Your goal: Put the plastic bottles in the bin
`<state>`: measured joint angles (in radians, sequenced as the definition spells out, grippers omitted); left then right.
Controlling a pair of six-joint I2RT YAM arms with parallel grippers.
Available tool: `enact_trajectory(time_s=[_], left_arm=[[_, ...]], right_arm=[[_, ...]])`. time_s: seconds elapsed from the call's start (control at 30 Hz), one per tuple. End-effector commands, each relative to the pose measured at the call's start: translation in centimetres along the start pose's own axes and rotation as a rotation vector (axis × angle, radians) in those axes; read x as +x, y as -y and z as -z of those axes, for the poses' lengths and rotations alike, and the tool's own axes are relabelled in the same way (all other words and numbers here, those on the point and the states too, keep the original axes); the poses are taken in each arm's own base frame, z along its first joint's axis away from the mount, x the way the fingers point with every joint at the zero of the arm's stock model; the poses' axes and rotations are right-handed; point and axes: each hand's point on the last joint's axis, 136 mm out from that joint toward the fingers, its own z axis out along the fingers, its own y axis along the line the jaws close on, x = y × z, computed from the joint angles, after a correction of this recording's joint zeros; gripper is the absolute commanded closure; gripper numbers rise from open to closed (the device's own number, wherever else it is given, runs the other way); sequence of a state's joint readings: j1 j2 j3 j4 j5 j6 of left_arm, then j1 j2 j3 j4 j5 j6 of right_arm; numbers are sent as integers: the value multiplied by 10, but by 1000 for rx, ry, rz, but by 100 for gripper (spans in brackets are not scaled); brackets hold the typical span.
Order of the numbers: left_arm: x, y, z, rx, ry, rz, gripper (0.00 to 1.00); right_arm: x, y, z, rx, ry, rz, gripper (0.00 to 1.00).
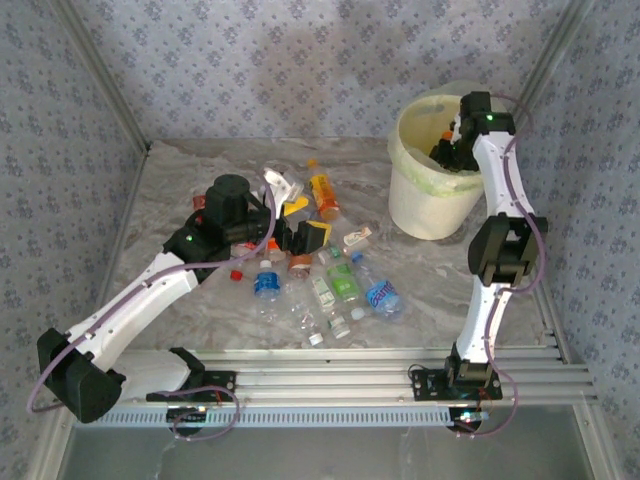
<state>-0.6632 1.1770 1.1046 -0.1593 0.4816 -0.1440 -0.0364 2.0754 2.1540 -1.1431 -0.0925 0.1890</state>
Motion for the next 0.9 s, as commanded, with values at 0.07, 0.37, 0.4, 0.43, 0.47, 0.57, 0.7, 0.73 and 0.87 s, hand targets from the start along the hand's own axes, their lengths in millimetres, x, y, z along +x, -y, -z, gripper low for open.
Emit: enact_trajectory(time_s=[0.07, 0.37, 0.4, 0.43, 0.47, 0.57, 0.7, 0.73, 0.87], left_arm=[[-12, 7, 1, 10, 11, -39, 0], [-11, 8, 0, 9, 2, -42, 0], [-10, 8, 0, 9, 0, -42, 0], [-11, 8, 0, 8, 2, -44, 0], [-11, 8, 0, 8, 2, -43, 0], [-11, 8, 0, 9, 2, -43, 0], [-12, 9, 1, 9, 3, -43, 0], [-11, 9, 0, 9, 2, -43, 0], [-12, 9, 1, 10, 5, -43, 0]], right_arm=[[7, -1, -9, 23, -49, 32, 53], [9, -5, -12, 21, -48, 42, 45], [9, -6, -12, 18, -47, 41, 44], [9, -6, -11, 15, -44, 42, 43], [9, -7, -11, 14, -43, 42, 41], [8, -8, -9, 10, -32, 44, 38], [6, -11, -3, -5, -18, 43, 36], [6, -11, 0, -8, -12, 43, 36], [2, -12, 7, -15, 6, 42, 29]])
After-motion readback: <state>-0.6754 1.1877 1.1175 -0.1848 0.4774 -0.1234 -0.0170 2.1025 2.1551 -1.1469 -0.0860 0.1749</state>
